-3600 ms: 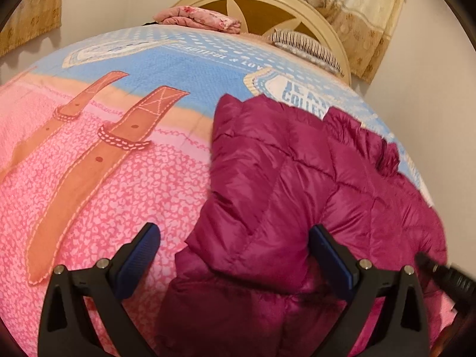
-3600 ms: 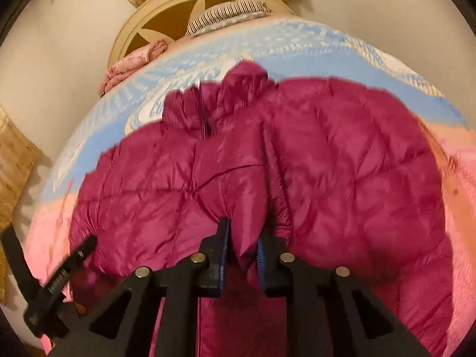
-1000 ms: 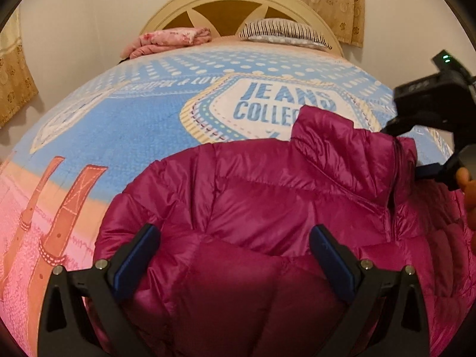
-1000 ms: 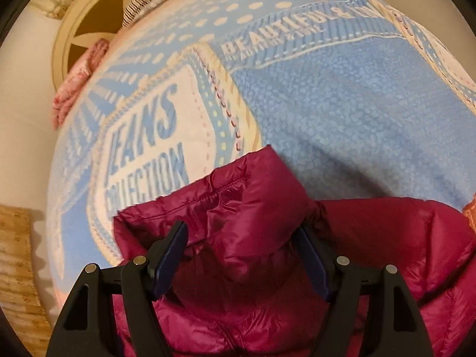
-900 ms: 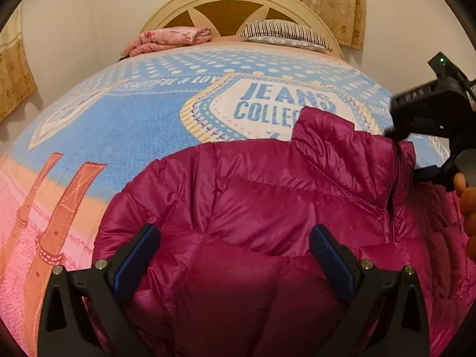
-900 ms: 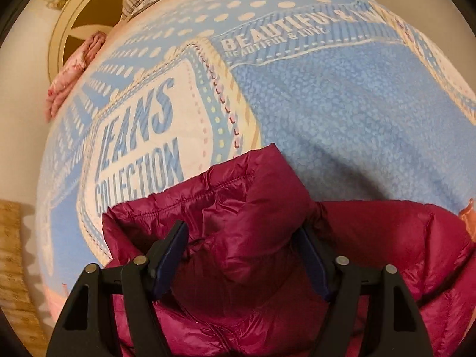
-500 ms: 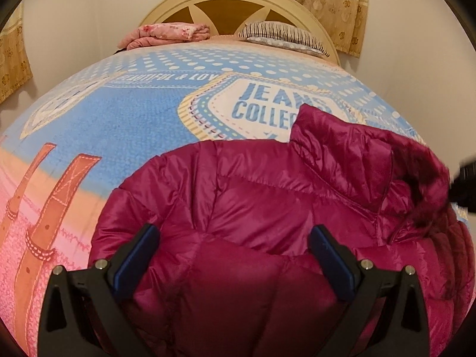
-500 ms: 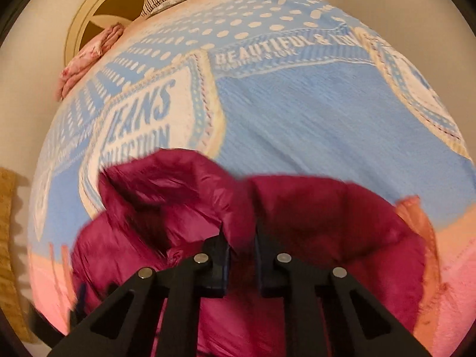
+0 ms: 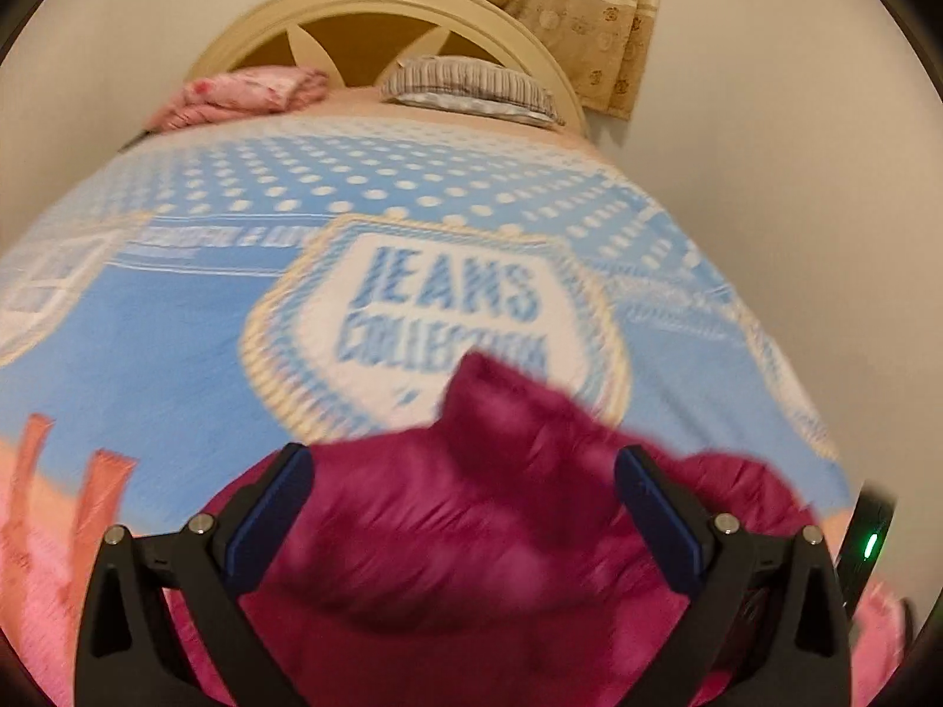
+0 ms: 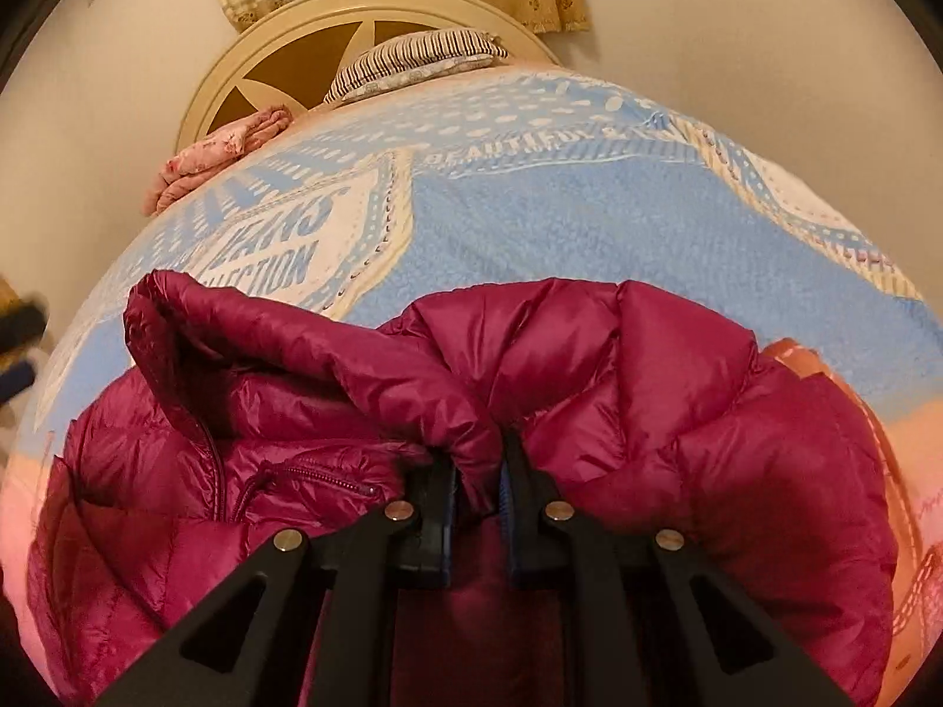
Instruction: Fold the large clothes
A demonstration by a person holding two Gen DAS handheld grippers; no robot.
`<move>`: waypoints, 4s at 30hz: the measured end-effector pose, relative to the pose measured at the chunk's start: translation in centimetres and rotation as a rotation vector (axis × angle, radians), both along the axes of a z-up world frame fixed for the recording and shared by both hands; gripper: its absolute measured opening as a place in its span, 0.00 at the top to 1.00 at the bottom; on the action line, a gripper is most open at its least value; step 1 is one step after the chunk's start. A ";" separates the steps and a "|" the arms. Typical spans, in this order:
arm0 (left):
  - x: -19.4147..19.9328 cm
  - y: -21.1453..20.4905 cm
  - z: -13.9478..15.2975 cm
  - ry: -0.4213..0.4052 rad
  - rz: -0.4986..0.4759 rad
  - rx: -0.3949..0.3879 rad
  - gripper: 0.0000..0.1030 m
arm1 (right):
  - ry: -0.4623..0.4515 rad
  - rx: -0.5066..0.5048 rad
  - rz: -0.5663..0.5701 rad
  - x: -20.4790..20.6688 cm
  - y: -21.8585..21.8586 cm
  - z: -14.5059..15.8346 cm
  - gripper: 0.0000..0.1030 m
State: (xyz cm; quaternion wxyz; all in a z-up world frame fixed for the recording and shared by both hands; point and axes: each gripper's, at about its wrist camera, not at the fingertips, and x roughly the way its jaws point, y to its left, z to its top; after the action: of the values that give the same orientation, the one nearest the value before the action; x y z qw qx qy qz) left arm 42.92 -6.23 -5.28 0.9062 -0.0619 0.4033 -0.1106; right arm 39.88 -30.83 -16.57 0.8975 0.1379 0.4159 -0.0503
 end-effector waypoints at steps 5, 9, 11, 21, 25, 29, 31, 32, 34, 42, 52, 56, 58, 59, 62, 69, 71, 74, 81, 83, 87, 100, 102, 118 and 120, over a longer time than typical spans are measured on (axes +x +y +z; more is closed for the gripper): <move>3.9 -2.2 -2.2 0.117 0.018 0.017 0.06 | -0.018 0.037 -0.002 -0.1 -0.5 -0.1 0.89; 2.6 -1.7 -4.7 0.185 0.023 -0.033 0.27 | -0.023 0.053 -0.002 -0.2 -0.6 -0.2 0.89; 1.8 -1.5 -5.2 0.167 0.032 -0.015 0.29 | -0.026 0.063 -0.003 -0.4 -0.7 -0.2 0.89; -2.6 0.3 -4.7 0.153 0.032 -0.020 0.82 | -0.029 0.074 -0.005 -0.5 -0.8 -0.3 0.89; -4.9 1.2 -8.1 0.199 0.061 0.006 0.82 | -0.030 0.078 -0.006 -0.5 -0.9 -0.4 0.89; -6.6 0.8 -8.2 0.112 0.062 0.022 0.81 | -0.030 0.075 -0.006 -0.5 -0.9 -0.4 0.89; -6.8 1.3 -6.5 0.077 0.035 -0.056 0.80 | -0.029 0.073 -0.006 -0.5 -0.9 -0.4 0.89; -6.7 1.7 -5.3 0.053 0.024 -0.099 0.76 | -0.029 0.072 -0.006 -0.5 -0.9 -0.4 0.89; -5.7 2.3 -3.1 0.022 0.030 -0.140 0.38 | -0.029 0.070 -0.007 -0.5 -0.9 -0.4 0.89; 1.8 1.4 -3.2 0.157 0.053 -0.126 0.25 | -0.029 0.071 -0.007 -0.5 -0.9 -0.3 0.89; -3.6 1.5 -5.4 0.176 0.057 -0.141 0.87 | -0.030 0.077 -0.009 -0.5 -0.9 -0.4 0.89; -5.7 1.7 -7.0 0.151 0.098 -0.095 0.88 | -0.030 0.077 -0.009 -0.5 -0.9 -0.4 0.89; -4.5 1.0 -8.7 0.122 0.122 0.007 0.82 | -0.030 0.079 -0.009 -0.5 -0.9 -0.4 0.89; -4.7 0.9 -9.3 0.081 0.126 0.018 0.82 | -0.031 0.080 -0.009 -0.5 -0.9 -0.4 0.88; -4.3 1.2 -9.2 0.068 0.161 0.006 0.82 | -0.031 0.075 -0.009 -0.5 -0.7 -0.3 0.87; -4.3 3.4 -9.6 0.070 0.185 -0.144 0.82 | -0.087 0.154 -0.052 -4.5 -2.6 3.0 0.81; -4.5 3.3 -9.7 0.067 0.187 -0.148 0.82 | -0.200 0.117 -0.105 -5.9 -2.8 5.6 0.81; -4.4 2.6 -9.5 0.060 0.187 -0.115 0.82 | -0.205 0.111 -0.073 -4.0 -1.3 7.9 0.81; -4.6 3.7 -9.8 0.066 0.180 -0.186 0.82 | 0.074 0.104 0.080 3.0 4.1 2.6 0.81; -4.6 3.6 -9.6 0.074 0.176 -0.182 0.81 | 0.090 0.098 0.097 2.4 4.4 0.0 0.81; -6.9 2.9 -7.3 0.063 0.163 -0.035 0.69 | -0.003 0.032 0.124 1.1 5.3 -0.2 0.81; -4.2 -2.1 -3.0 -0.041 0.109 0.136 0.32 | -0.020 0.016 0.123 0.5 5.3 -0.2 0.81; -3.2 -2.0 -6.4 0.049 0.101 0.136 0.32 | -0.019 0.005 0.124 0.5 5.4 -0.2 0.81; -3.0 -1.2 -9.5 0.051 0.129 0.133 0.26 | -0.058 -0.042 0.046 -1.3 3.9 3.5 0.81; -3.2 -1.3 -9.4 0.050 0.129 0.133 0.26 | -0.004 -0.096 0.011 -1.1 3.0 2.8 0.81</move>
State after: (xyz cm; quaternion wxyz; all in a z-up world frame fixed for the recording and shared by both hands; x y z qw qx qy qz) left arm 39.69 -7.49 -14.67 0.9033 -0.0301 0.4273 -0.0235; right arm 38.75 -27.85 -13.75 0.9041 0.0925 0.4122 -0.0648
